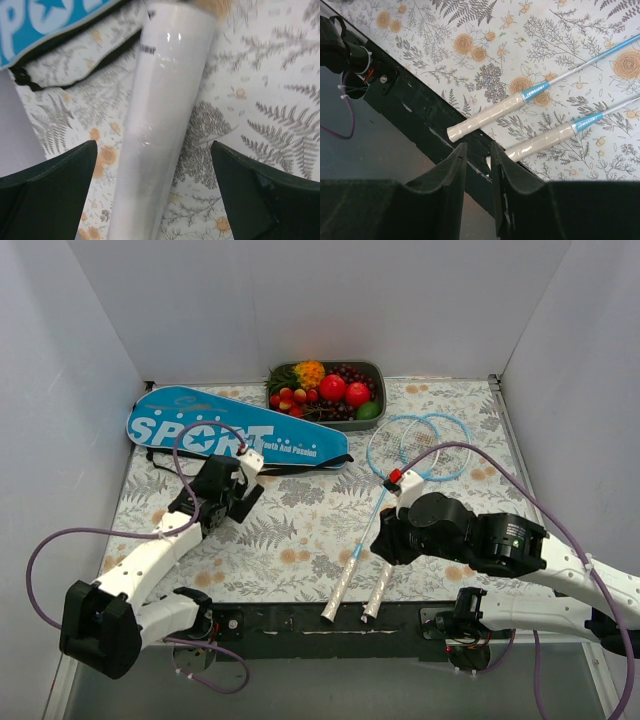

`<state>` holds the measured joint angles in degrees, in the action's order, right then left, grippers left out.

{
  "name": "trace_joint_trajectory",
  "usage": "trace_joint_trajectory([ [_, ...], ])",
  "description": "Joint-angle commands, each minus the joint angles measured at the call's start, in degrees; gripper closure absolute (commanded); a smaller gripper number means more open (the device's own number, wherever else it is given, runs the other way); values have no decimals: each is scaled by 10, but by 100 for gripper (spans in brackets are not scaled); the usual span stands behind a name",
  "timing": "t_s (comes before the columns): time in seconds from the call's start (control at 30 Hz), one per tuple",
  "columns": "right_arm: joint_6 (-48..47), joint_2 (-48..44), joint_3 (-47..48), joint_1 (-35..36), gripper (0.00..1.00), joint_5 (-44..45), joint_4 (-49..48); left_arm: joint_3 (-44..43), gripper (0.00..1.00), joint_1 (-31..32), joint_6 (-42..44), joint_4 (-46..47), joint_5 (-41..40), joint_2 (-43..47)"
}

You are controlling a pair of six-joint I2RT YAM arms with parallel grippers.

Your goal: Pack up the badminton gear

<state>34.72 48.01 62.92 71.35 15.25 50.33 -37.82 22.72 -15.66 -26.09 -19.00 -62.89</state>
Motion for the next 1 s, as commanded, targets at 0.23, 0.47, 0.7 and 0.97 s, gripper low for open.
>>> trace_joint_trajectory([
  [0.23,-24,35,22,2,64,18,-44,-204,2,2,79,29,-36,-22],
  [0.47,-16,45,16,1,64,10,-38,-159,2,-1,220,193,-126,-144],
  [0.7,-24,54,-23,-28,57,53,-63,-168,2,3,117,222,-69,-209],
  [0.97,-87,176,-32,-263,48,-34,-217,-213,2,25,-52,187,19,-160],
])
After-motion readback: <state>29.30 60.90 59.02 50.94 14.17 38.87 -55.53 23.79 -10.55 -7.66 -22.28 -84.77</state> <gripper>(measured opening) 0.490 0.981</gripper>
